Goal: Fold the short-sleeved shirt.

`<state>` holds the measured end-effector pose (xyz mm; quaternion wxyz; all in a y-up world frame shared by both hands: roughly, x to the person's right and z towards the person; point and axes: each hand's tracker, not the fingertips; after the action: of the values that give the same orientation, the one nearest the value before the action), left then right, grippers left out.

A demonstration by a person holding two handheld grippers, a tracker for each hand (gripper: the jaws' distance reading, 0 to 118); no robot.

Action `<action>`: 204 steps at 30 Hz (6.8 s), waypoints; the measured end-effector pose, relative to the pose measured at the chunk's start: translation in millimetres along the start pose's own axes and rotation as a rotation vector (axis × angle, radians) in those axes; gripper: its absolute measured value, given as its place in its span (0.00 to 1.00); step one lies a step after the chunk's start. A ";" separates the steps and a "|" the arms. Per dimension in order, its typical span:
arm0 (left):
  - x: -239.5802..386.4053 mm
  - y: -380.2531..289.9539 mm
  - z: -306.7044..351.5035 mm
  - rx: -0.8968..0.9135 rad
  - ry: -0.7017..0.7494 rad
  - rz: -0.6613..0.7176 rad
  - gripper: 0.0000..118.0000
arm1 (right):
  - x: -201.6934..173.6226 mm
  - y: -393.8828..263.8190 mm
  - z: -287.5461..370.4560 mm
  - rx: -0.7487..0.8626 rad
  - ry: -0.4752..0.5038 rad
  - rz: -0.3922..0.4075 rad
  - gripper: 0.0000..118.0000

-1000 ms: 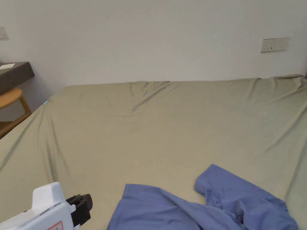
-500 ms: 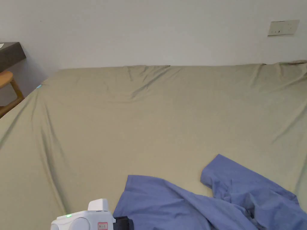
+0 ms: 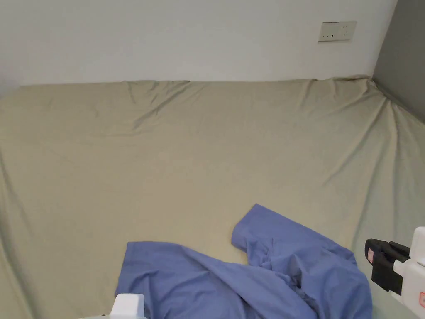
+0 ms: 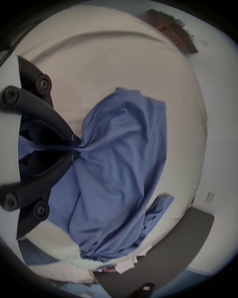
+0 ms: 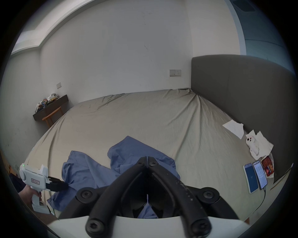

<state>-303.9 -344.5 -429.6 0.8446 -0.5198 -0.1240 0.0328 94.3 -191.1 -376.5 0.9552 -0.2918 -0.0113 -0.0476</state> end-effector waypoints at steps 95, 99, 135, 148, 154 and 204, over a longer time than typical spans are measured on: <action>-46.8 215.1 -61.3 0.332 0.122 0.187 0.03 | 83.3 45.0 -230.7 -0.306 -0.102 -0.300 0.13; -43.8 170.5 -27.7 0.351 0.119 0.142 0.03 | 93.3 23.1 -184.9 -0.332 -0.075 -0.228 0.12; -5.9 -77.3 224.8 0.654 -0.079 0.336 0.58 | 124.4 -53.8 142.9 0.144 -0.076 -0.253 0.79; -4.7 -10.1 176.5 0.539 -0.138 0.191 0.00 | 112.4 -64.0 134.7 0.121 -0.119 -0.329 0.00; -28.9 94.8 89.6 0.412 -0.192 0.181 0.18 | 108.5 -61.0 127.1 0.106 -0.138 -0.318 0.00; 35.6 60.2 123.5 0.534 -0.200 0.141 0.02 | 81.5 8.0 -265.3 -0.539 0.044 0.051 0.14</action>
<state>-295.1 -202.9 -423.8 0.9307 -0.2808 -0.1574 0.1738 174.5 -339.6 -597.1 0.8439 -0.5348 0.0298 -0.0313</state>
